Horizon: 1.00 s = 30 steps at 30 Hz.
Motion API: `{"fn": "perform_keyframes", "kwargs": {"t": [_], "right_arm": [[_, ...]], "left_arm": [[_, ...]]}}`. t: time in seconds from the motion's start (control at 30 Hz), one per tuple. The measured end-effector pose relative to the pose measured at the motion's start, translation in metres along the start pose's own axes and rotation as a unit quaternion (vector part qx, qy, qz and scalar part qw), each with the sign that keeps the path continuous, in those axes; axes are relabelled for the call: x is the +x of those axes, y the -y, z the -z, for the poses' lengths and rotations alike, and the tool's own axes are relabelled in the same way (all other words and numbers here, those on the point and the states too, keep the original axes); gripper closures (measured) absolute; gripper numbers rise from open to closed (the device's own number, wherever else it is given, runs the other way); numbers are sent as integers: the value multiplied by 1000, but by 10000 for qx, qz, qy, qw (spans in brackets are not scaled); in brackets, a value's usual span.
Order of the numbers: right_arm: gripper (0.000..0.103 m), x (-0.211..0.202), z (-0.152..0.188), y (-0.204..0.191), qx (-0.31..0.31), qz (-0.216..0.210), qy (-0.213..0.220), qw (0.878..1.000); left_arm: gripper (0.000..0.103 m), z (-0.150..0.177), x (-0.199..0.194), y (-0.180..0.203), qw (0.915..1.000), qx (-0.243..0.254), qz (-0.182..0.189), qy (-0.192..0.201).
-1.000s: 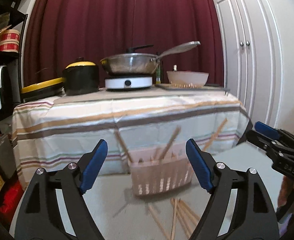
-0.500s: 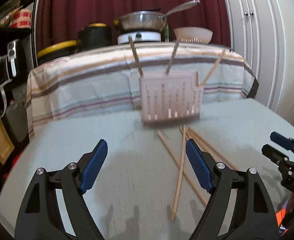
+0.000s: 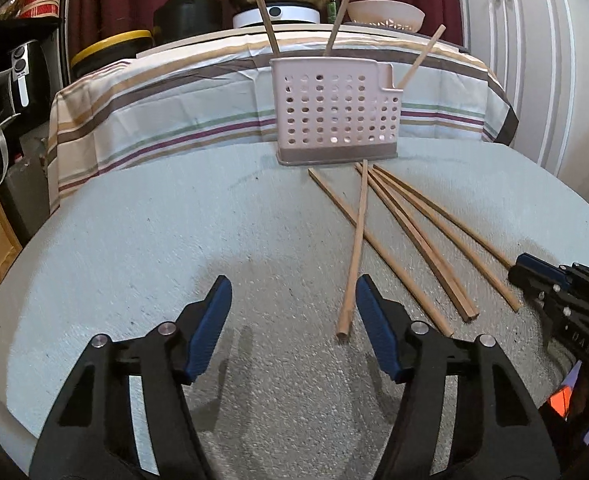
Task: Organize utensils
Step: 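Close the right tool on a chopstick while the left tool grasps another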
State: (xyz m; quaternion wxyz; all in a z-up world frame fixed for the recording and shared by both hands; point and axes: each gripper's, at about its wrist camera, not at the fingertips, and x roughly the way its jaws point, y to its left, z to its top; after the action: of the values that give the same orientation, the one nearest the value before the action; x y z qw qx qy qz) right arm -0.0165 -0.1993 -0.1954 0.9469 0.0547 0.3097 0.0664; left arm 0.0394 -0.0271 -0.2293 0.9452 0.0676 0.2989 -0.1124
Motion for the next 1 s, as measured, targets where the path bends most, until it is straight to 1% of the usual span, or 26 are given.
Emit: {"fn": "perform_keyframes", "kwargs": {"t": [0.13, 0.2, 0.3, 0.37, 0.4, 0.47, 0.63, 0.83, 1.0], "right_arm": [[96, -5, 1, 9, 153, 140, 59, 9998], [96, -8, 2, 15, 216, 183, 69, 9996], [96, -10, 3, 17, 234, 199, 100, 9995], [96, -10, 3, 16, 214, 196, 112, 9995], [96, -10, 3, 16, 216, 191, 117, 9995], [96, -10, 4, 17, 225, 176, 123, 9995], [96, -11, 5, 18, 233, 146, 153, 9995], [96, -14, 3, 20, 257, 160, 198, 9993], [96, -24, -3, 20, 252, 200, 367, 9988]], "left_arm": [[43, 4, 2, 5, 10000, 8, 71, -4], [46, 6, 4, 7, 9999, 9, 121, -34], [54, 9, 8, 12, 9998, 66, 181, -104], [63, 10, 11, 16, 9997, 99, 209, -117], [64, 11, 12, 17, 9996, 107, 218, -121], [76, 11, 15, 19, 9995, 120, 267, -144], [93, 14, 15, 25, 9991, 215, 341, -96], [96, 15, 9, 24, 9994, 197, 286, 38], [97, 12, -2, 20, 9995, 108, 209, 204]]}}
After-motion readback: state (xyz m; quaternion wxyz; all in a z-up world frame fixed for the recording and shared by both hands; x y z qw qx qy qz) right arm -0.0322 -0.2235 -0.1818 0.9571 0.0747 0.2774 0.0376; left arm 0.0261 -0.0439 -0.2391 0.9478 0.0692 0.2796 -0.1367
